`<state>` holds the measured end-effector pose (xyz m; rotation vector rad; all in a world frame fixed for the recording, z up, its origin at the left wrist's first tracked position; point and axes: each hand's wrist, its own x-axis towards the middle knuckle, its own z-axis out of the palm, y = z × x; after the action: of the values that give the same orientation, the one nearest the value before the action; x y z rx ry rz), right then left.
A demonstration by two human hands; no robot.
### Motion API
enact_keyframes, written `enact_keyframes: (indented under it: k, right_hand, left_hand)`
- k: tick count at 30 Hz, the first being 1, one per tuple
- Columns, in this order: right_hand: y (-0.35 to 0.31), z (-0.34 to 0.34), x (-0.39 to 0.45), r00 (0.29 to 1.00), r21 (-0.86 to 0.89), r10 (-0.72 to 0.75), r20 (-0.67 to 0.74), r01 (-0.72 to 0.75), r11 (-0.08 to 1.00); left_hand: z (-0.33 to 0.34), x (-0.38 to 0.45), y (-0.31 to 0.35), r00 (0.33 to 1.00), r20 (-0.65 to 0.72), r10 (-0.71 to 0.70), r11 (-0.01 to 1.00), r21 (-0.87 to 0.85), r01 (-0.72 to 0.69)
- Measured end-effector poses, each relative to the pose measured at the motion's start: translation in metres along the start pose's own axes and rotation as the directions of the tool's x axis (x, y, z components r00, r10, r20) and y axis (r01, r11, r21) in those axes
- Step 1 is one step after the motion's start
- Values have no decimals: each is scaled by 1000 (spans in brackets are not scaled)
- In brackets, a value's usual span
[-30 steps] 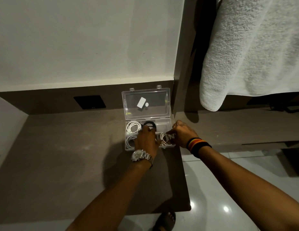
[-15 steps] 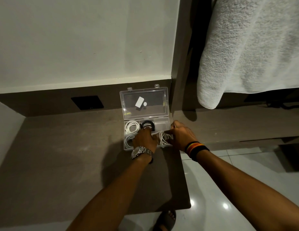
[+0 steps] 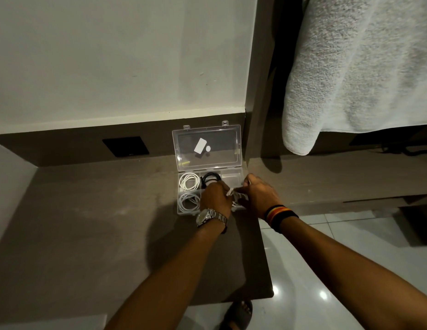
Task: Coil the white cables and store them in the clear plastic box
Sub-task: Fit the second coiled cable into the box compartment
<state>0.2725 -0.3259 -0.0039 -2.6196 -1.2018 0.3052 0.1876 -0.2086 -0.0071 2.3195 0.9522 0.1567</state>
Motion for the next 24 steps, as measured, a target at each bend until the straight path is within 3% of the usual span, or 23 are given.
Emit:
enact_keyframes:
  k: [8,11,15,24]
  right_hand:
    - [9,-14,4,983,103,-10,186,-9,995]
    - [15,-22,10,965,63,-34,261,18,998]
    - [23,-20,14,959,-15,41,281,-38,999]
    - [16,-13,15,977,-98,81,198,-63,993]
  left_hand:
    - [6,-12,4,967,130,220,921,300,-250]
    - [5,-10,-2,957,218,190,905,340,-257]
    - [1,-7,-4,949,283,142,931,286,-225]
    - [0,11,3,928,366,75,898,379,-222]
